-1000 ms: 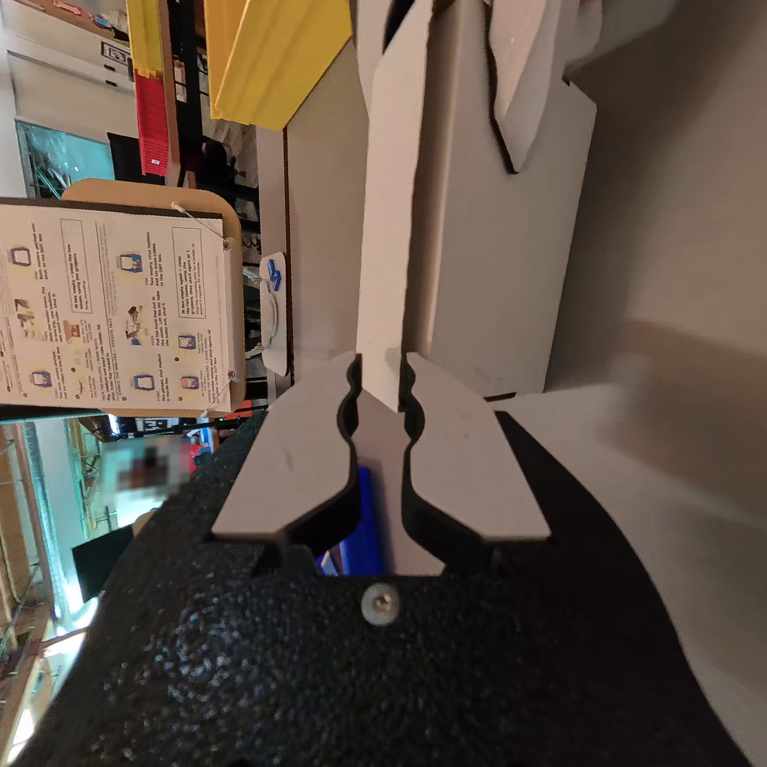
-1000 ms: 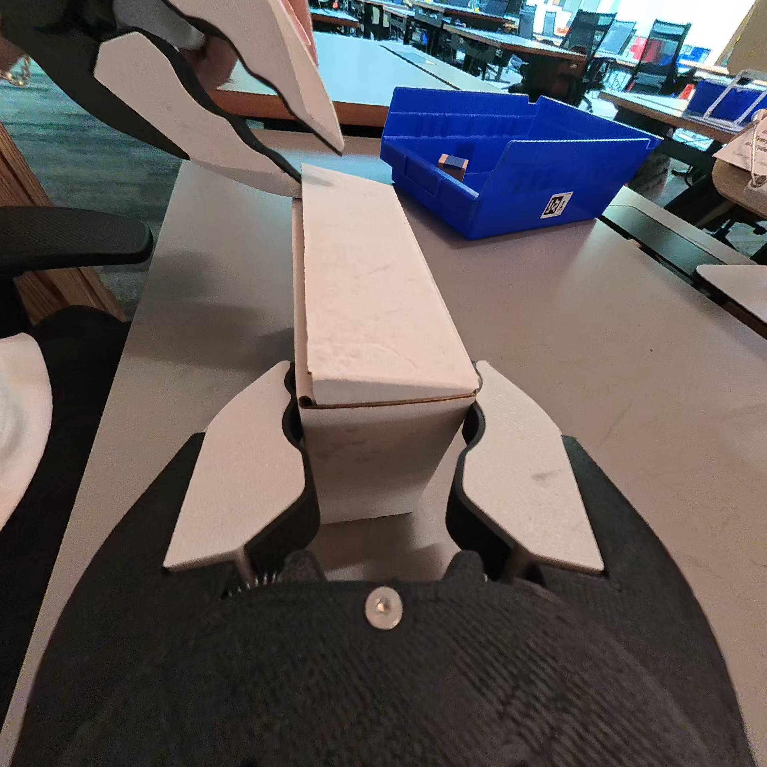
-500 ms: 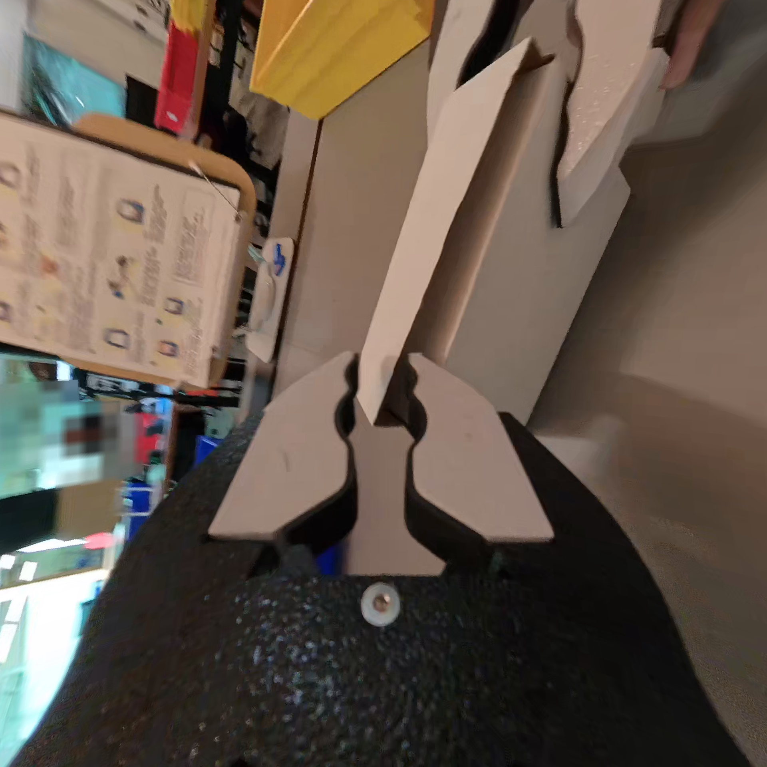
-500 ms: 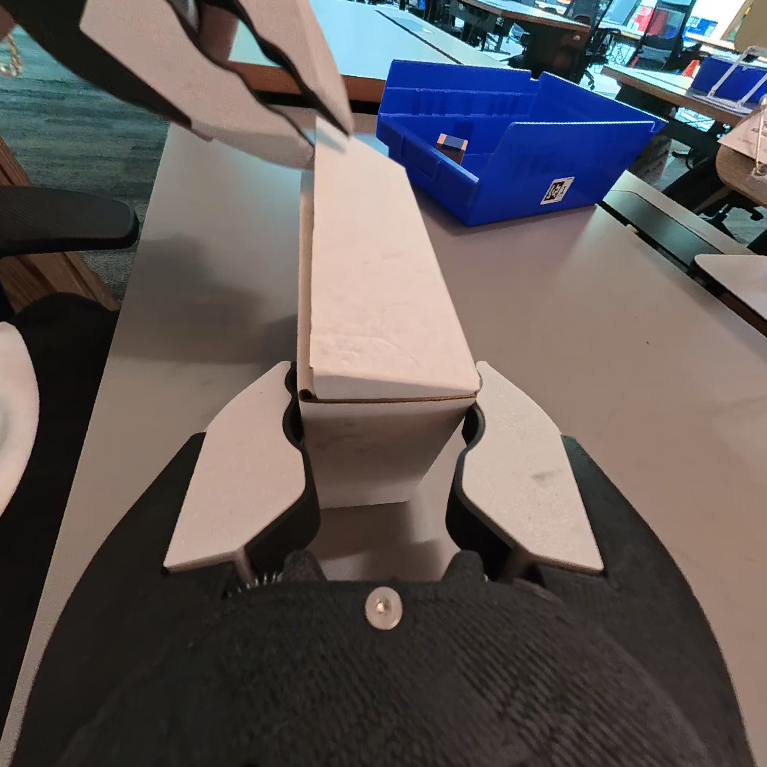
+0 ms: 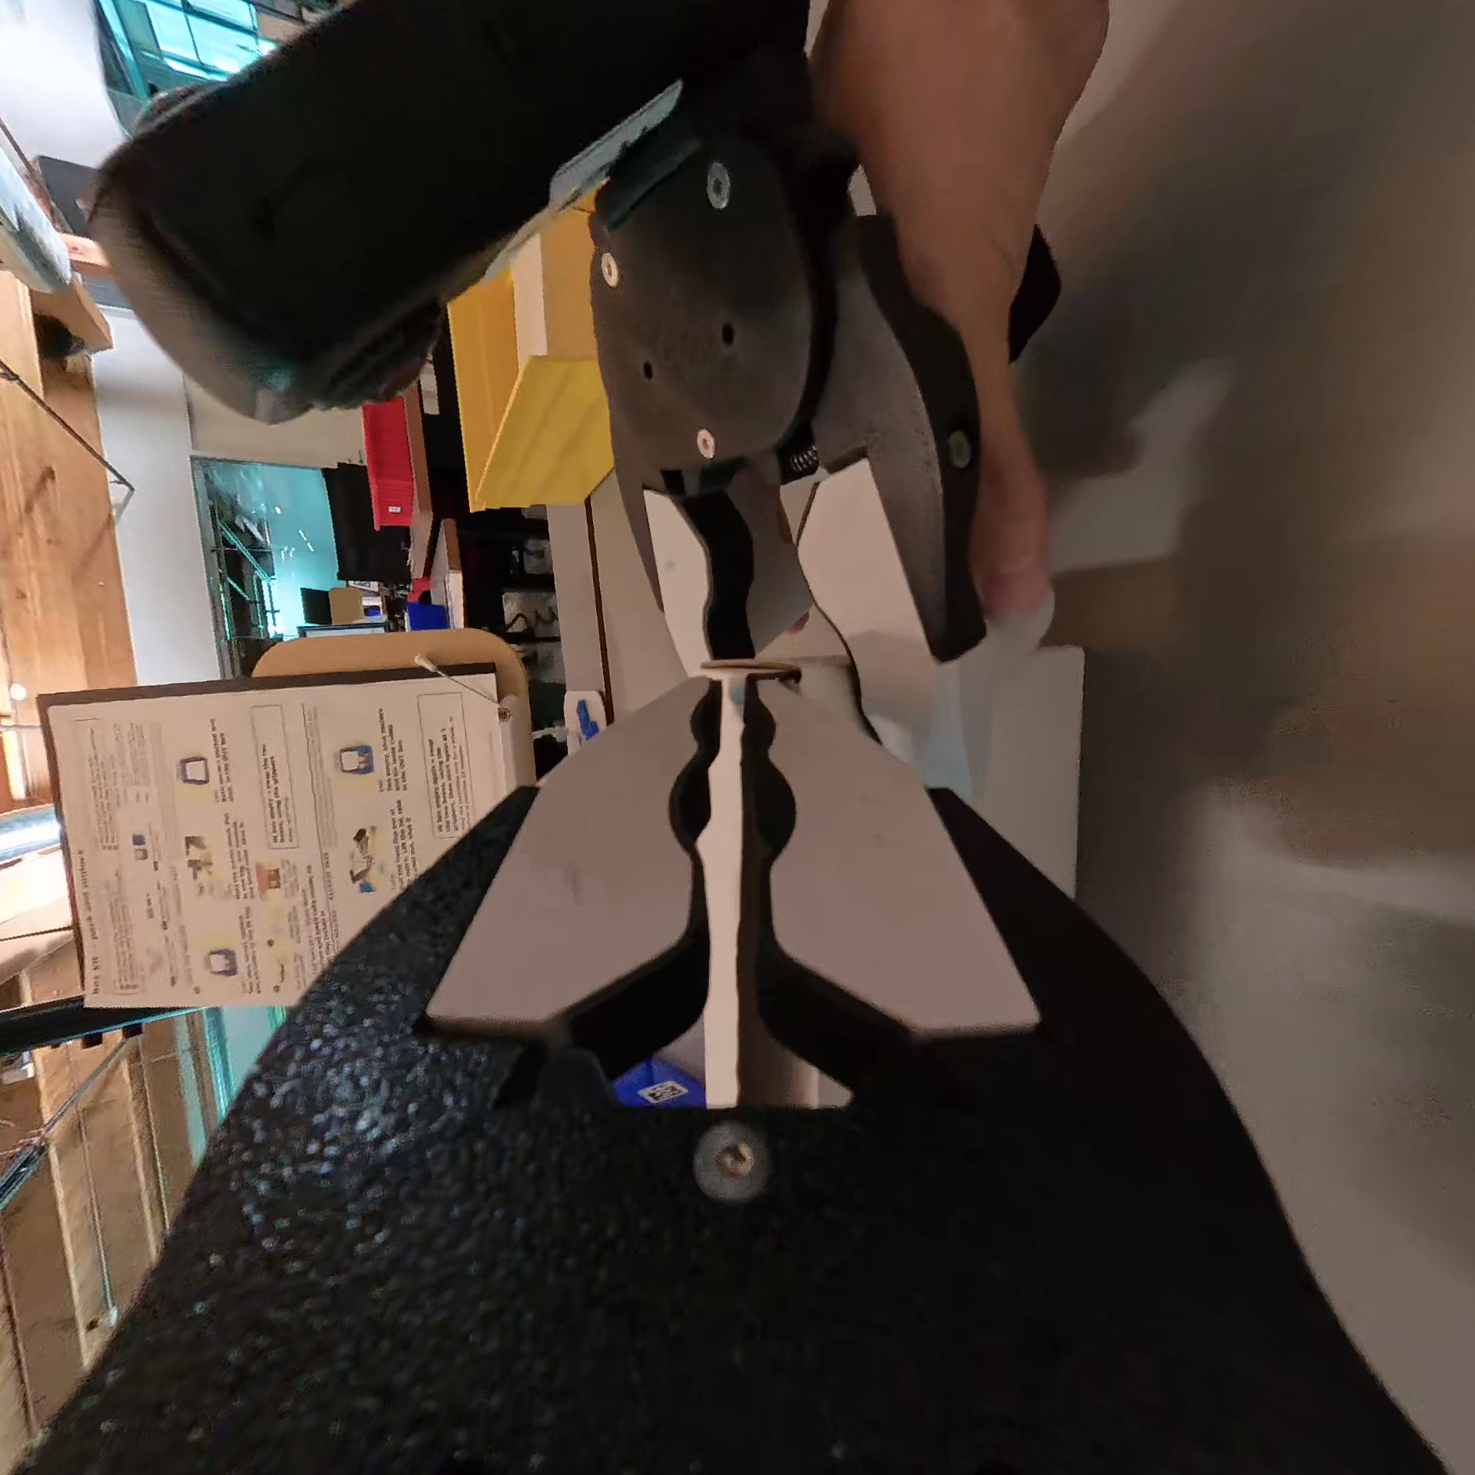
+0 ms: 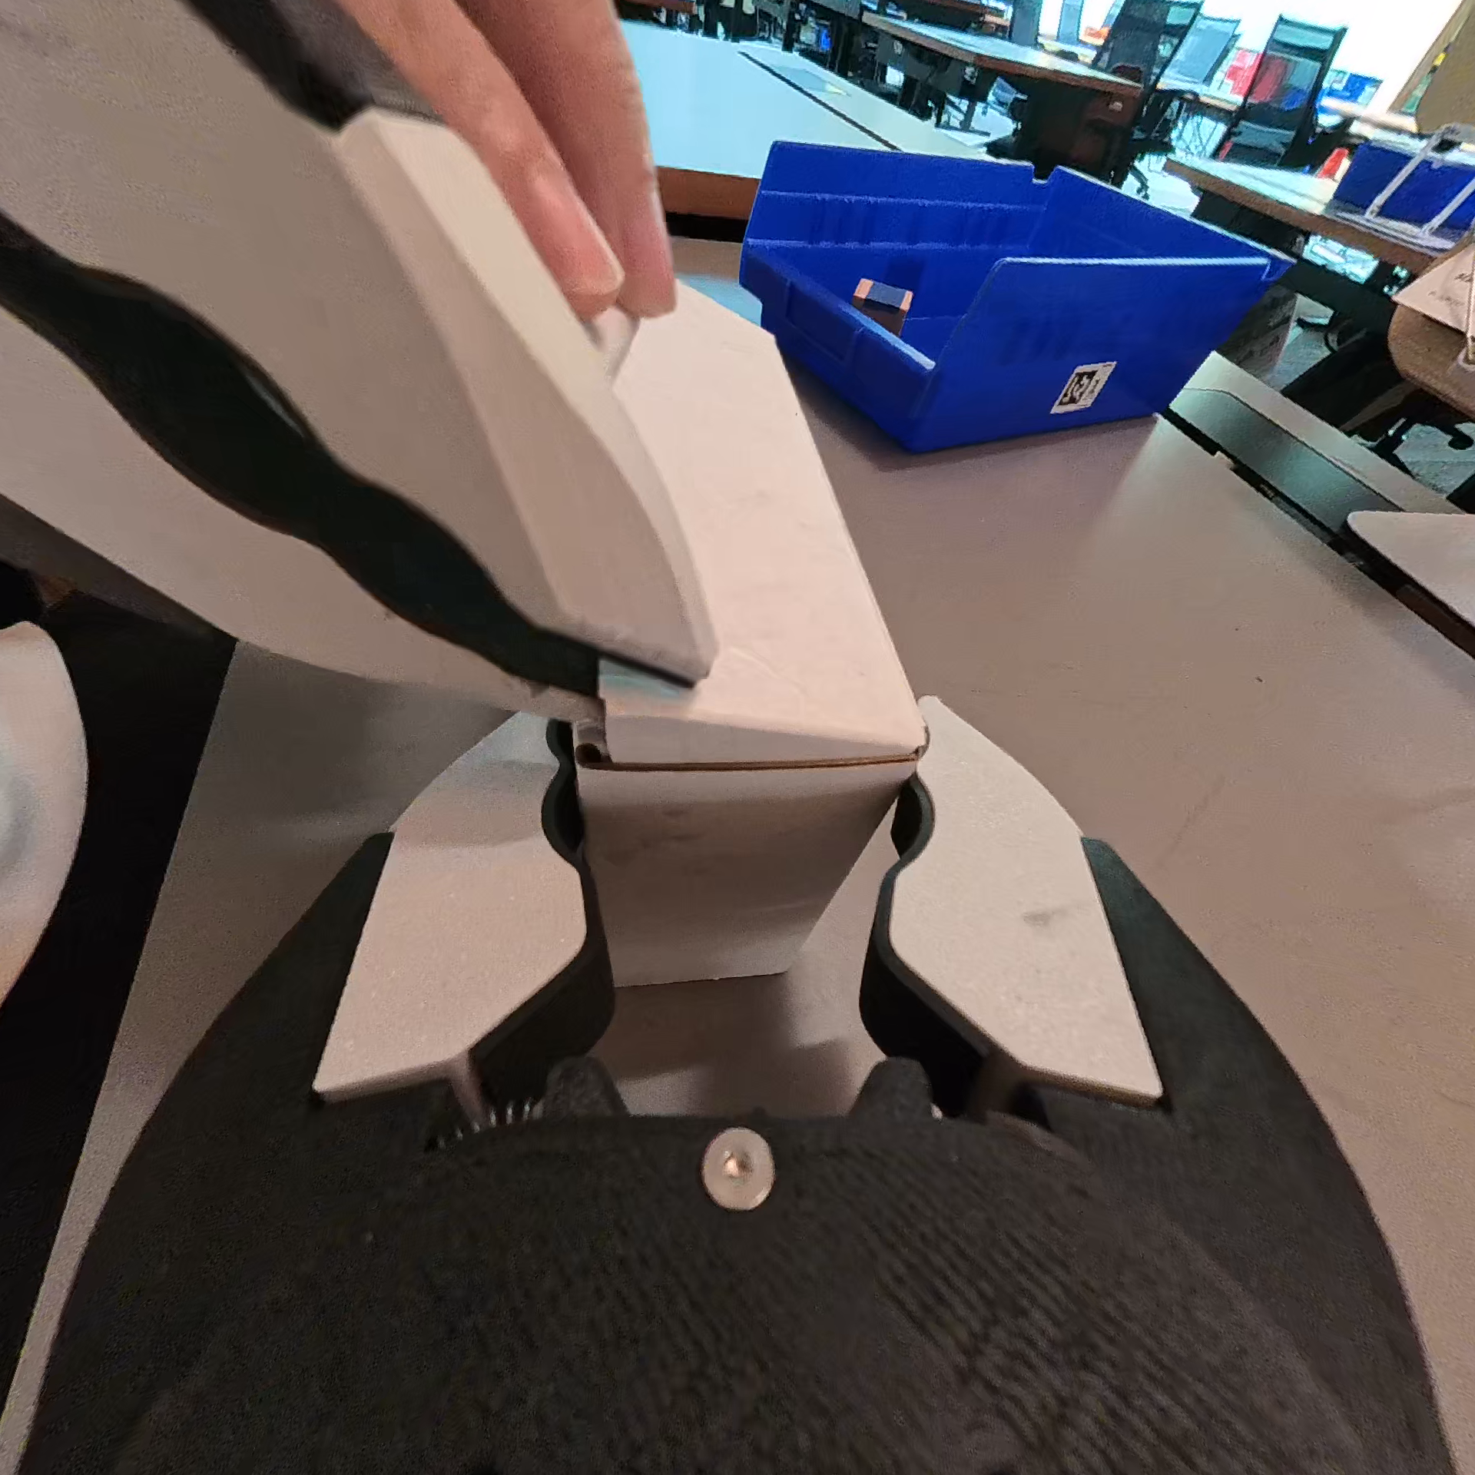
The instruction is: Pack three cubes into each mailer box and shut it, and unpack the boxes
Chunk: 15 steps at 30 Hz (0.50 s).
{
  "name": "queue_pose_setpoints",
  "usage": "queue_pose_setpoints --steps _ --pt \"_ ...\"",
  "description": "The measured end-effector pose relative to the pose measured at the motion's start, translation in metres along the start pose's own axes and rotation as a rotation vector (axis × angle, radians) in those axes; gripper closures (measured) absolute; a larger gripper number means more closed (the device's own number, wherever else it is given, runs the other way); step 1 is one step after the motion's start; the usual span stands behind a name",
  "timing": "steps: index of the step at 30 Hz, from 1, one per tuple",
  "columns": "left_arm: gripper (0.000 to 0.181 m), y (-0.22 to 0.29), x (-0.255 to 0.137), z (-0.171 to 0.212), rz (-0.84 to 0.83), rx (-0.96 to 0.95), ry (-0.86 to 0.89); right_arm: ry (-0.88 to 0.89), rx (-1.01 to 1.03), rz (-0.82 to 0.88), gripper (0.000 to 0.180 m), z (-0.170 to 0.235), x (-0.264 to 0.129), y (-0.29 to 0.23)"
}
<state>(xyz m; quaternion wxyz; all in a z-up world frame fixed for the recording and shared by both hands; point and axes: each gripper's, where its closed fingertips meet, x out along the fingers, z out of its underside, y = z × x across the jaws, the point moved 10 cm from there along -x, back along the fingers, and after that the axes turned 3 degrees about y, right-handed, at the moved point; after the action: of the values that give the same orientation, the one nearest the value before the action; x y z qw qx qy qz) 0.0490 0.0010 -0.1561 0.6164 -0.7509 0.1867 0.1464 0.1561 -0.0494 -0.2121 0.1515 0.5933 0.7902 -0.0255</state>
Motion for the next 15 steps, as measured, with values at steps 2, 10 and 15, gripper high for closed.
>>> queue_pose_setpoints --steps 2,10,15 --pt "0.177 -0.001 0.001 -0.002 0.009 -0.019 0.000 0.002 0.006 -0.008 0.102 0.001 -0.001 0.001" --pt "0.178 0.000 -0.002 -0.001 0.010 0.025 -0.005 -0.042 -0.098 0.025 0.094 0.004 0.010 -0.004" --pt "0.177 -0.017 -0.004 0.001 -0.010 -0.100 -0.001 -0.061 -0.088 0.016 0.095 0.003 0.010 -0.005"
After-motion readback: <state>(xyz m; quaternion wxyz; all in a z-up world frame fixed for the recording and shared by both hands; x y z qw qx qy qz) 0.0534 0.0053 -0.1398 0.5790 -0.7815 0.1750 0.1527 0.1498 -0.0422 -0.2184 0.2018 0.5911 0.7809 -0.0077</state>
